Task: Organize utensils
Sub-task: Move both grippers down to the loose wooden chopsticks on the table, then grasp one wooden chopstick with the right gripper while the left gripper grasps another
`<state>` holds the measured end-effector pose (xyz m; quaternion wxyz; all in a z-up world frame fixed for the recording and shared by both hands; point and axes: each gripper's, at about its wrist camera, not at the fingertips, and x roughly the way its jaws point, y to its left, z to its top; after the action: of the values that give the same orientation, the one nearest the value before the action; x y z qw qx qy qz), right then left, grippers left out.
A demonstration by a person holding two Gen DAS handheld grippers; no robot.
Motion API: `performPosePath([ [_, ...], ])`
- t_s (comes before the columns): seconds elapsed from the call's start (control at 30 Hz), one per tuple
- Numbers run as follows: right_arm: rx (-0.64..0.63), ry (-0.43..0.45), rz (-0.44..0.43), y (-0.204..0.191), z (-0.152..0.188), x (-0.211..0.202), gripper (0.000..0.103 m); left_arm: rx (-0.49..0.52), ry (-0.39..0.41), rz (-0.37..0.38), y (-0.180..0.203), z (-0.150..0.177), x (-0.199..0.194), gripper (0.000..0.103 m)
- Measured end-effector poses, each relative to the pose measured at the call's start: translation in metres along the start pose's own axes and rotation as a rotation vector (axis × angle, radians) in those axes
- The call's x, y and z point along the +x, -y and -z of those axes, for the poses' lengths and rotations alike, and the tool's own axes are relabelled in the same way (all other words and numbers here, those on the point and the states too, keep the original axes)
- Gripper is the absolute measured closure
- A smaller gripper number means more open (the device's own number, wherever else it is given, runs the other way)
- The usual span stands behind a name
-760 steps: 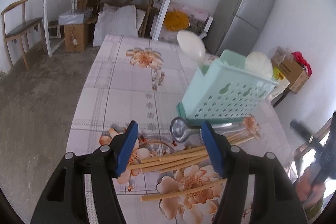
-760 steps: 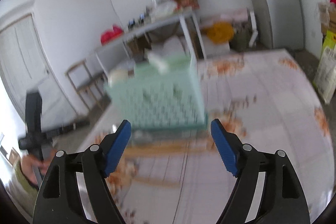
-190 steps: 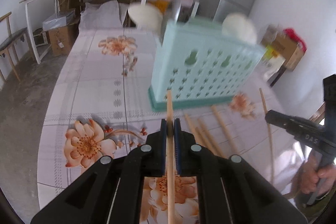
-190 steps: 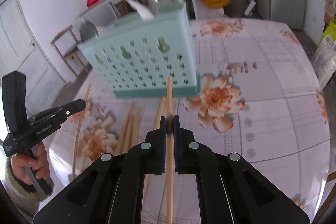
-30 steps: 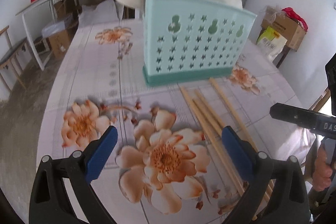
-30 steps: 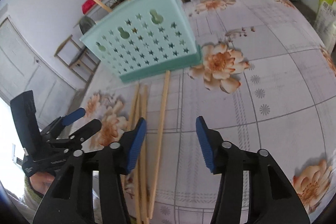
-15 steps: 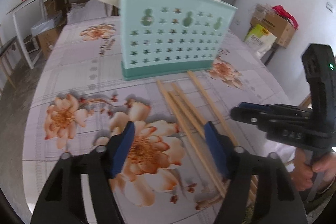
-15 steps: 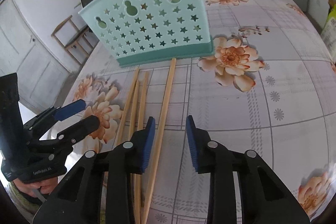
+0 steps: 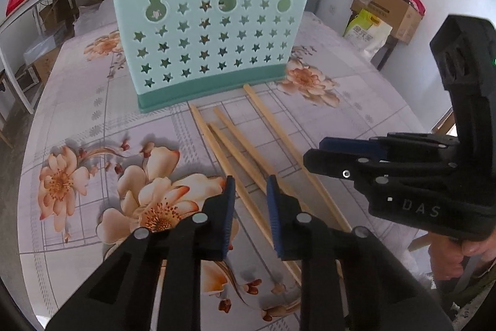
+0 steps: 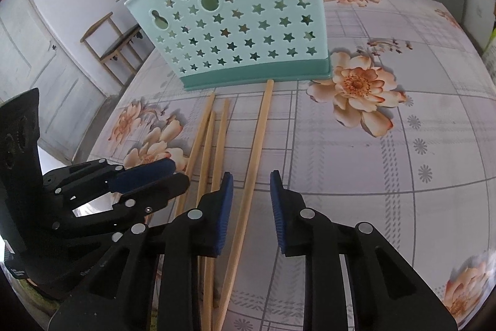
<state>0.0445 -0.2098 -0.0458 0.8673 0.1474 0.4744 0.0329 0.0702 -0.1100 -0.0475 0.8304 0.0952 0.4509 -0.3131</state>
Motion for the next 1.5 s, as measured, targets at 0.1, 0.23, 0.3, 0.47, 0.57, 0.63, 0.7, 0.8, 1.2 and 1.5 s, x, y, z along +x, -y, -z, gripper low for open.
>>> performPosePath([
  [0.1,-0.009,-0.005,0.005,-0.001,-0.001,0.004,0.082,0.006,-0.015,-0.018,0.001,0.001,0.005,0.085],
  [0.23,-0.017,-0.014,0.014,-0.003,-0.003,0.009,0.085,0.008,-0.028,-0.034,0.000,0.002,0.008,0.085],
  [0.3,-0.018,-0.019,0.018,-0.004,-0.003,0.012,0.087,0.005,-0.035,-0.039,-0.001,0.002,0.010,0.085],
  [0.47,-0.013,-0.031,0.025,-0.004,-0.004,0.018,0.092,0.013,-0.032,-0.056,-0.001,0.003,0.012,0.089],
  [0.57,-0.007,-0.030,0.029,-0.004,-0.003,0.019,0.095,0.010,-0.031,-0.058,-0.002,0.003,0.012,0.090],
  [0.63,0.000,-0.029,0.031,-0.001,-0.001,0.016,0.096,0.007,-0.030,-0.059,-0.004,0.003,0.011,0.091],
  [0.7,0.005,-0.029,0.033,0.002,-0.001,0.015,0.097,0.002,-0.030,-0.062,-0.006,0.005,0.010,0.092],
  [0.8,0.016,-0.032,0.038,0.006,0.001,0.014,0.098,-0.005,-0.030,-0.065,-0.010,0.007,0.007,0.093],
  [1.2,0.040,-0.027,0.043,0.017,0.010,0.005,0.099,-0.047,-0.033,-0.089,-0.025,0.018,-0.004,0.096],
  [1.5,0.043,-0.025,0.041,0.020,0.012,0.001,0.099,-0.062,-0.033,-0.093,-0.028,0.020,-0.005,0.096],
])
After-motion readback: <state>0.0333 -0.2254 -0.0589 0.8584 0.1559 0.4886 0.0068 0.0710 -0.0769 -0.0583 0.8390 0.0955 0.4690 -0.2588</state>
